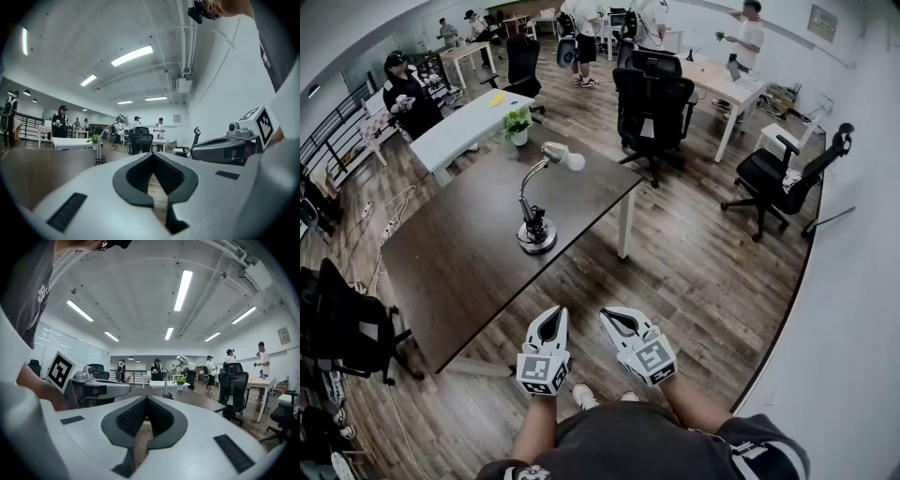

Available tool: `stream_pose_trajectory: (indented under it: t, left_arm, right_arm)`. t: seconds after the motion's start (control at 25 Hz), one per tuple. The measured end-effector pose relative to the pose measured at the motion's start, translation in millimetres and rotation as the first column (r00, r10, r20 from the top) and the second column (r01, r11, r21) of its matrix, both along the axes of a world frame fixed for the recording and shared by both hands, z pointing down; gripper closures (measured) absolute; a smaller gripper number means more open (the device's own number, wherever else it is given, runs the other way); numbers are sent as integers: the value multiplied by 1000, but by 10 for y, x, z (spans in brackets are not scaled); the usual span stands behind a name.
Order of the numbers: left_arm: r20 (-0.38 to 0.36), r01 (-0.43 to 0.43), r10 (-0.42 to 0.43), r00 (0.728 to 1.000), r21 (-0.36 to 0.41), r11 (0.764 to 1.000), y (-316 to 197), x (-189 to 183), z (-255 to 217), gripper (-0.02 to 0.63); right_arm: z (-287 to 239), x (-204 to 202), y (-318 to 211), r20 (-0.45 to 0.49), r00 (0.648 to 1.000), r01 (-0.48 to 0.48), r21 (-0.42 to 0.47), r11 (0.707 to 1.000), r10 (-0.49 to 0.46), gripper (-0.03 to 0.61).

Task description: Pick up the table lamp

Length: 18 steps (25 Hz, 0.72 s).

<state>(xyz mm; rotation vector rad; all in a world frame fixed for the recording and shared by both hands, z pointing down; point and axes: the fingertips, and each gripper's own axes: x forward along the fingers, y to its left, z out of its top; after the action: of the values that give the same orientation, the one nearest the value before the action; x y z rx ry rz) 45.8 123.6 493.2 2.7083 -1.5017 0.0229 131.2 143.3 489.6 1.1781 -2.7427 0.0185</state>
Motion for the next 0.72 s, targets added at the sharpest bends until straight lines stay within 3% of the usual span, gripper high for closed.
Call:
stream_pose_trajectory:
  t: [0.72]
  left_arm:
    - [-31, -46, 47, 998, 15, 999, -93, -515, 1, 606]
  right_arm:
    - [13, -651, -175, 31, 1000, -4, -20, 1000, 4, 551]
